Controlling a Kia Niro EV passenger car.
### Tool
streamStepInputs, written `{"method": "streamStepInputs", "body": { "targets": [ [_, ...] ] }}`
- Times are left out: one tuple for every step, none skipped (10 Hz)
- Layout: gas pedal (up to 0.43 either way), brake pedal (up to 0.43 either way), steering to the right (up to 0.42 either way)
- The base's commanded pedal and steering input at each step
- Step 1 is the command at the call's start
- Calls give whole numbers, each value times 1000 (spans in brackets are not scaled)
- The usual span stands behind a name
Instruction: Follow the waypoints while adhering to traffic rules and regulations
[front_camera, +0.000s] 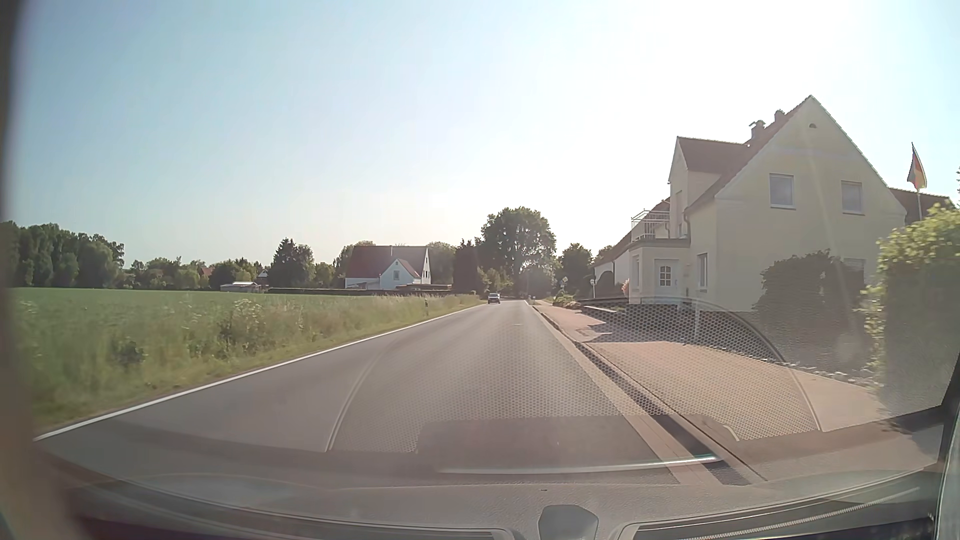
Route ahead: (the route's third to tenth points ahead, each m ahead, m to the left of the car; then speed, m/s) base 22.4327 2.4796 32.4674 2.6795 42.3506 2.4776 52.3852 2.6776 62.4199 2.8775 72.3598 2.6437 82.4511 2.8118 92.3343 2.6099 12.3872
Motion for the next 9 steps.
{"method": "streamStepInputs", "body": {
  "targets": [
    [130, 6, 4],
    [130, 6, 4],
    [130, 6, 4],
    [130, 6, 4],
    [130, 6, 4],
    [130, 6, 4],
    [138, 6, 4],
    [138, 6, 4],
    [138, 6, 4]
  ]
}}
